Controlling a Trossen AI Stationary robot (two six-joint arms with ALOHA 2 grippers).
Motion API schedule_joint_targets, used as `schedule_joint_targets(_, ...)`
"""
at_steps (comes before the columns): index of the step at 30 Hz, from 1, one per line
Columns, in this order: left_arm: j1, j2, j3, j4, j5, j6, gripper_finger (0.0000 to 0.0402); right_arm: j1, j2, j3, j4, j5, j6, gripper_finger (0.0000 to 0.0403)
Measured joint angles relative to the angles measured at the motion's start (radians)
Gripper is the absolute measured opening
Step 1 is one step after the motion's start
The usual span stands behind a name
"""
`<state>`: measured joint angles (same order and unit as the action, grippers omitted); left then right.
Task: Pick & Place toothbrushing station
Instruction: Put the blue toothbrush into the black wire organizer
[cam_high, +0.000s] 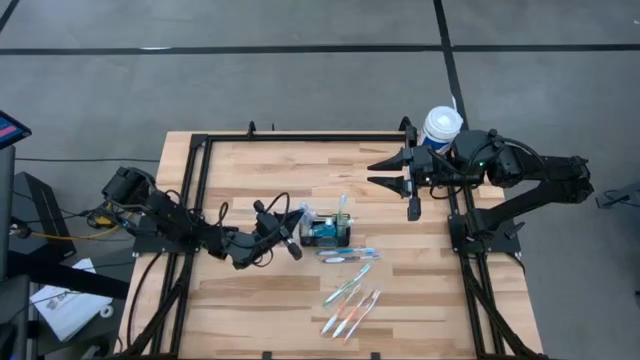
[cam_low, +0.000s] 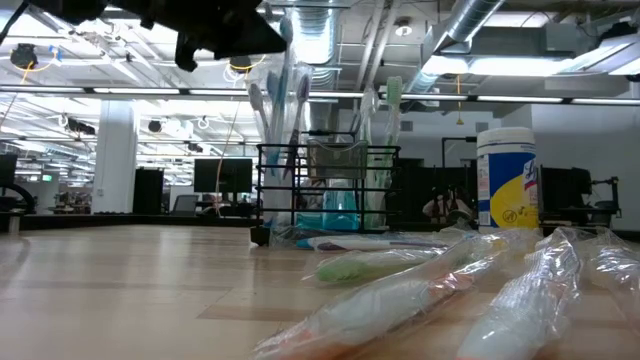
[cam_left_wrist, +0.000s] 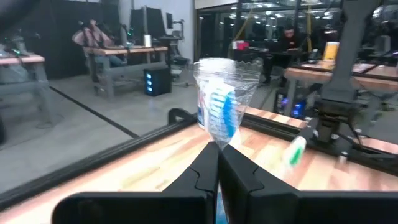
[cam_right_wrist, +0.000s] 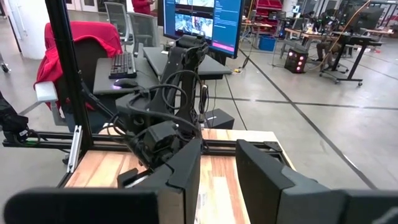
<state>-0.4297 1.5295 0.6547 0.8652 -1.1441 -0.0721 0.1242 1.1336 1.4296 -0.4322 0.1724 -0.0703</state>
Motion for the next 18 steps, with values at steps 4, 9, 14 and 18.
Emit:
schedule_joint_targets(4,-0.001,0.0,-0.049,0.0,0.029,-0.091,0.0,0.0,0.0,0.0,0.0,0.0,0.019,0.0093)
schedule_joint_targets(9,-0.001,0.007,-0.097,0.006,0.073,-0.168,0.0,0.0,0.0,0.0,0.001,0.0,0.019,0.0093)
schedule_joint_targets(14,0.0,0.007,-0.121,0.002,0.184,-0.22,0.0004,0.0,0.0,0.0,0.012,0.0,0.019,0.0093)
schedule_joint_targets(18,0.012,0.007,-0.135,0.002,0.329,-0.296,0.0022,0.0,0.0,0.0,0.03,0.0,0.019,0.0093)
